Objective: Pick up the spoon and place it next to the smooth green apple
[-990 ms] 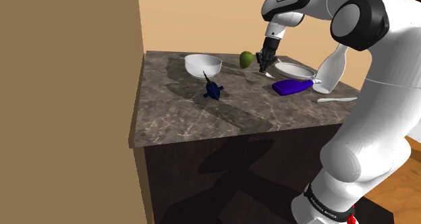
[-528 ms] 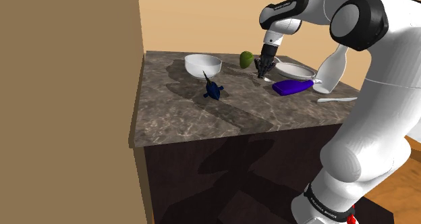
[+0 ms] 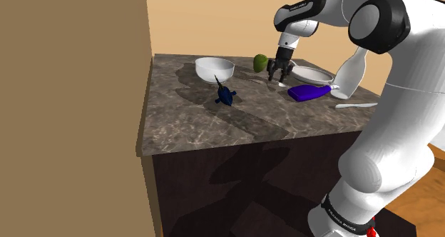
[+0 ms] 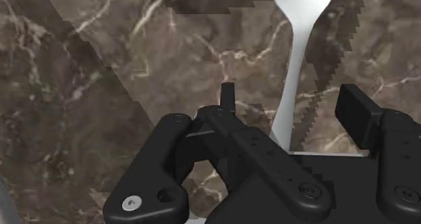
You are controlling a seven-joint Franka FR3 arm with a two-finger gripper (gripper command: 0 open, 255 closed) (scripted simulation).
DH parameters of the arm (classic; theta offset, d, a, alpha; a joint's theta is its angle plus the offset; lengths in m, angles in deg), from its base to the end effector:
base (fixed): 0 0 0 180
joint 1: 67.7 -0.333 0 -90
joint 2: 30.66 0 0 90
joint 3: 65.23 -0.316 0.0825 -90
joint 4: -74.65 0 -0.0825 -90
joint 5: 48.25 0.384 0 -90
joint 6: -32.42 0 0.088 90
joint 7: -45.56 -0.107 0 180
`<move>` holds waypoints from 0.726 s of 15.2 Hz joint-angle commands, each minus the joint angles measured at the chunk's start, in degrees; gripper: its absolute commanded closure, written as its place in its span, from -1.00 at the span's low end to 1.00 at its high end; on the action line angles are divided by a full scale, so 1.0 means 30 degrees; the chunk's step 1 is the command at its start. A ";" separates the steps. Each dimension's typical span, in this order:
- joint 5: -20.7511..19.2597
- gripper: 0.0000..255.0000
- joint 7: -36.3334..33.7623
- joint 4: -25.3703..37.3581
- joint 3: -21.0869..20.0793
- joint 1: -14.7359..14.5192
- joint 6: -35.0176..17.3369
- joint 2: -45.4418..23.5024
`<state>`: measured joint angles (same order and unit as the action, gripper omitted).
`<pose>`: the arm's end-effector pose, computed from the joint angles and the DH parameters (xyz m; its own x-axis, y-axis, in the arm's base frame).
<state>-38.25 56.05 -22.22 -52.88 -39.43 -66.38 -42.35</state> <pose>0.4739 -0.3744 0.4646 0.8412 -0.5220 -0.1409 -0.5393 -0.8286 -0.1502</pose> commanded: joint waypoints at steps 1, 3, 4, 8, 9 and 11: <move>-0.0001 -1.00 0.0000 0.0001 0.0001 0.0001 0.0004 -0.0007; 0.0000 -1.00 0.0001 0.0006 0.0001 0.0002 0.0005 -0.0012; -0.0002 -1.00 0.0000 -0.0005 0.0001 0.0001 0.0001 -0.0003; 0.0005 -1.00 -0.0055 0.2892 0.0128 0.0266 0.2539 -0.0388; 0.0005 -1.00 -0.0055 0.2892 0.0127 0.0266 0.2539 -0.0388; 0.0005 -1.00 -0.0055 0.2891 0.0127 0.0266 0.2539 -0.0387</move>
<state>-38.22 55.82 -13.74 -52.54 -38.69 -58.97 -43.49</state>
